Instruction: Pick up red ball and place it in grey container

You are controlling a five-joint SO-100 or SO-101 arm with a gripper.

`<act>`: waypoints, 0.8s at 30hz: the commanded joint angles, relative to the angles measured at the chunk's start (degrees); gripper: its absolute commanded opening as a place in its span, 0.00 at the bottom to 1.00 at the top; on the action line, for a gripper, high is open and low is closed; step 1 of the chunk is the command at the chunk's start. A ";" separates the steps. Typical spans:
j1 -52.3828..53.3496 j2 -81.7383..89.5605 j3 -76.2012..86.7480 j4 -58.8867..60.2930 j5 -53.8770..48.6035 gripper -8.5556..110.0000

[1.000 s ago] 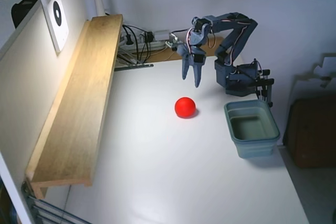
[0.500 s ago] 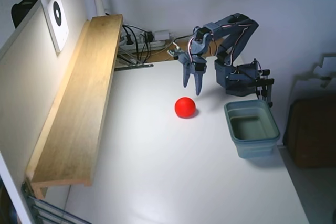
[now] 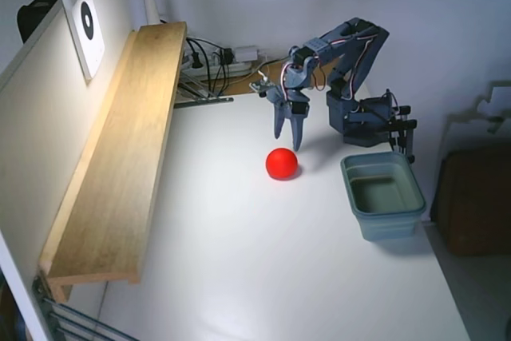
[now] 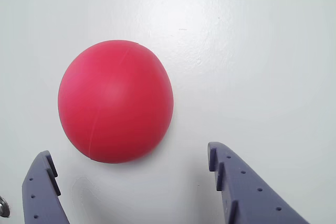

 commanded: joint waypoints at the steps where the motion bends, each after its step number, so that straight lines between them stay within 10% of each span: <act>1: 1.26 0.49 -1.83 -0.35 0.09 0.39; 24: 1.26 -5.36 -3.20 -4.83 0.09 0.39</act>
